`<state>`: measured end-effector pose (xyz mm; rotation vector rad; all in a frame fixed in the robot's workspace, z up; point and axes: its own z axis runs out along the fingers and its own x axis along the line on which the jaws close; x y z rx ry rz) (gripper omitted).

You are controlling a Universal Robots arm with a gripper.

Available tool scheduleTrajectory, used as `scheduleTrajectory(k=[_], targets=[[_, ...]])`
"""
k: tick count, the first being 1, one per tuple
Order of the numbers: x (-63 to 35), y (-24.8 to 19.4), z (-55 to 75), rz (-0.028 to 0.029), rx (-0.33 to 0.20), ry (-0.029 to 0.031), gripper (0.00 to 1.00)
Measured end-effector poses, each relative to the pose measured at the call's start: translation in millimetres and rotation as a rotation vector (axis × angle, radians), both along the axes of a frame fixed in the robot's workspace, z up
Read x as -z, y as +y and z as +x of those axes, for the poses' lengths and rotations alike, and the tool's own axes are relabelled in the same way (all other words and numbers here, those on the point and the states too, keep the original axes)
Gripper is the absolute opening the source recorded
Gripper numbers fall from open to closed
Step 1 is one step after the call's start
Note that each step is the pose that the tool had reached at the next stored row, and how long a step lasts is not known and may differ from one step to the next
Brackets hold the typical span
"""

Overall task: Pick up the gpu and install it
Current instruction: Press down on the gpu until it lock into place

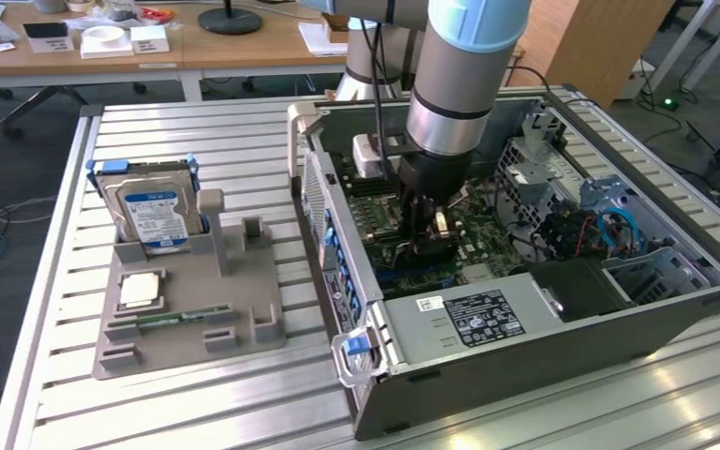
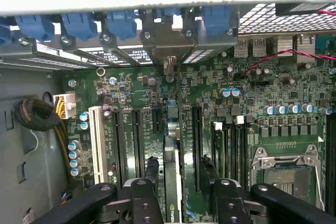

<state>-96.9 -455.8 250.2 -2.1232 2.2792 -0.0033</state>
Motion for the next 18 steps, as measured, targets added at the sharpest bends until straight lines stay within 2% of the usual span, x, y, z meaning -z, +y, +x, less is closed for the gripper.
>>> scheduleTrajectory(k=[9, 11, 12, 18], targets=[[0.1, 0.0, 0.0, 0.0, 0.0, 0.0, 0.45], [0.1, 0.0, 0.0, 0.0, 0.0, 0.0, 0.44], [0.1, 0.0, 0.0, 0.0, 0.0, 0.0, 0.36], [0.1, -0.1, 0.8, 0.0, 0.0, 0.0, 0.36]])
